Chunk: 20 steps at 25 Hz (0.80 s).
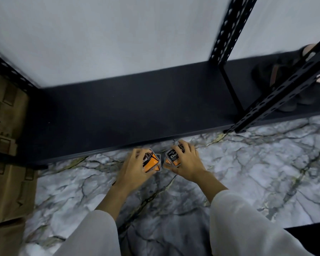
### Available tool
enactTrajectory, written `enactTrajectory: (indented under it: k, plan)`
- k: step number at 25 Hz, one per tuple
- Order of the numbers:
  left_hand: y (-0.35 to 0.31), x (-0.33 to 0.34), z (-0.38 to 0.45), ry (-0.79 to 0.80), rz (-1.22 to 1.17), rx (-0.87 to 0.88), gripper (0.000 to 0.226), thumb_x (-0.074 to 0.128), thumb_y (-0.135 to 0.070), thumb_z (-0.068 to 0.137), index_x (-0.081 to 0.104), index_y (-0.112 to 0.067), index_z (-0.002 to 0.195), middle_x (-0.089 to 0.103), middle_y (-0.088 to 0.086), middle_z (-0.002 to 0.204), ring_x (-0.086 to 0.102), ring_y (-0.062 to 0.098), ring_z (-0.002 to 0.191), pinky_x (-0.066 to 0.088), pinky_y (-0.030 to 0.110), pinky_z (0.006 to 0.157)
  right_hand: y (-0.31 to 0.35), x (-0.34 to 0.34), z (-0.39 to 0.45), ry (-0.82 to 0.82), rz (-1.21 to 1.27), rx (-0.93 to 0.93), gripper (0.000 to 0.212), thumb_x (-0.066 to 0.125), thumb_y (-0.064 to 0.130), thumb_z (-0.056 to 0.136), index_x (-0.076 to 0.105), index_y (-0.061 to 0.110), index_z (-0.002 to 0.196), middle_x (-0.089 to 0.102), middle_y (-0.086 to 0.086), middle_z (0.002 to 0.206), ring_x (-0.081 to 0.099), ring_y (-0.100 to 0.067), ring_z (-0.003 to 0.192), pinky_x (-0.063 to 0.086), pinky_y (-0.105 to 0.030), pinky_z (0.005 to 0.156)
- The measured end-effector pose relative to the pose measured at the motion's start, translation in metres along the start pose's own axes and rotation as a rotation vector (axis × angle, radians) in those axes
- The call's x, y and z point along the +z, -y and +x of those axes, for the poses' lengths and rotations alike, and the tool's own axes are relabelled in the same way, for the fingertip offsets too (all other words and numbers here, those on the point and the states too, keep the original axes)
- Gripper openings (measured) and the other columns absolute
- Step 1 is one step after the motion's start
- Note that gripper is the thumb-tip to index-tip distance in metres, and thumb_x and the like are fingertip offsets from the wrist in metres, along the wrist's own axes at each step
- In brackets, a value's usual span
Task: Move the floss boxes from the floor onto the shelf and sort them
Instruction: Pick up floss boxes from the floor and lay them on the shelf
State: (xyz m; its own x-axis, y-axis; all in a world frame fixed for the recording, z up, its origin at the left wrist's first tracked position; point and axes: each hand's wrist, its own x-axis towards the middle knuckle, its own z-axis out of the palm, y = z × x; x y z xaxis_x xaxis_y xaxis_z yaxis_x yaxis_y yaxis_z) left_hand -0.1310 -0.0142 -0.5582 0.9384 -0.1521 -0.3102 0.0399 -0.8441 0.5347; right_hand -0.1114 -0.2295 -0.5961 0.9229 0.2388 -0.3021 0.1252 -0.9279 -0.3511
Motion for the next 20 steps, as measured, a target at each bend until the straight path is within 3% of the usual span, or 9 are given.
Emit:
enactTrajectory:
  k: [4,7,9,11,13,16,20]
  plan:
    - [-0.011,-0.011,-0.001,-0.007,-0.016,0.006,0.046,0.062,-0.049,0.085,0.049,-0.029,0.124,0.040,-0.009,0.124,0.049,0.013,0.110,0.048,0.034,0.085,0.002,-0.011,-0.003,0.111,0.010,0.025,0.082,0.058,0.062,0.080,0.025,0.025,0.145,0.011,-0.003,0.157,0.008,-0.032,0.144,0.015,-0.051,0.116]
    - [-0.019,-0.032,-0.003,-0.006,0.070,0.016,0.034,0.054,-0.039,0.093,0.052,-0.024,0.123,0.044,-0.007,0.126,0.049,0.016,0.114,0.048,0.037,0.090,0.008,-0.039,-0.009,0.178,-0.008,0.072,0.080,0.061,0.041,0.086,0.018,0.021,0.150,0.006,-0.003,0.159,0.003,-0.028,0.147,0.011,-0.051,0.117]
    - [-0.026,-0.050,-0.006,0.023,0.139,0.001,0.027,0.052,-0.033,0.095,0.054,-0.025,0.120,0.048,-0.005,0.124,0.051,0.019,0.114,0.047,0.038,0.091,0.013,-0.064,-0.012,0.199,-0.020,0.114,0.066,0.058,0.021,0.088,0.028,0.018,0.146,0.021,-0.009,0.154,0.016,-0.030,0.144,0.019,-0.048,0.115]
    - [-0.037,-0.070,-0.012,0.061,0.165,-0.037,0.022,0.051,-0.032,0.096,0.057,-0.026,0.116,0.053,-0.004,0.120,0.054,0.020,0.112,0.048,0.039,0.091,0.018,-0.091,-0.016,0.226,0.005,0.134,0.041,0.053,0.015,0.088,0.049,0.018,0.129,0.044,-0.010,0.133,0.038,-0.034,0.132,0.035,-0.044,0.104]
    - [-0.052,-0.091,-0.018,0.116,0.192,-0.079,0.022,0.051,-0.033,0.095,0.058,-0.027,0.115,0.057,-0.003,0.121,0.056,0.020,0.111,0.047,0.038,0.091,0.025,-0.122,-0.023,0.271,0.031,0.151,0.021,0.052,0.018,0.090,0.057,0.020,0.110,0.053,-0.008,0.114,0.050,-0.035,0.120,0.044,-0.040,0.091]
    - [-0.080,-0.124,-0.030,0.182,0.240,-0.095,0.023,0.053,-0.036,0.093,0.057,-0.028,0.114,0.059,-0.002,0.121,0.058,0.022,0.109,0.046,0.037,0.092,0.042,-0.174,-0.043,0.257,0.033,0.125,0.040,0.054,0.027,0.091,0.051,0.017,0.129,0.049,-0.009,0.134,0.051,-0.030,0.119,0.046,-0.038,0.095]
    - [-0.129,-0.172,-0.051,0.143,0.291,-0.040,0.025,0.055,-0.039,0.091,0.058,-0.029,0.114,0.057,-0.003,0.122,0.058,0.022,0.108,0.045,0.038,0.094,0.063,-0.245,-0.076,0.189,-0.016,0.076,0.045,0.056,0.035,0.092,0.049,0.017,0.132,0.044,-0.009,0.141,0.048,-0.028,0.125,0.043,-0.038,0.102]
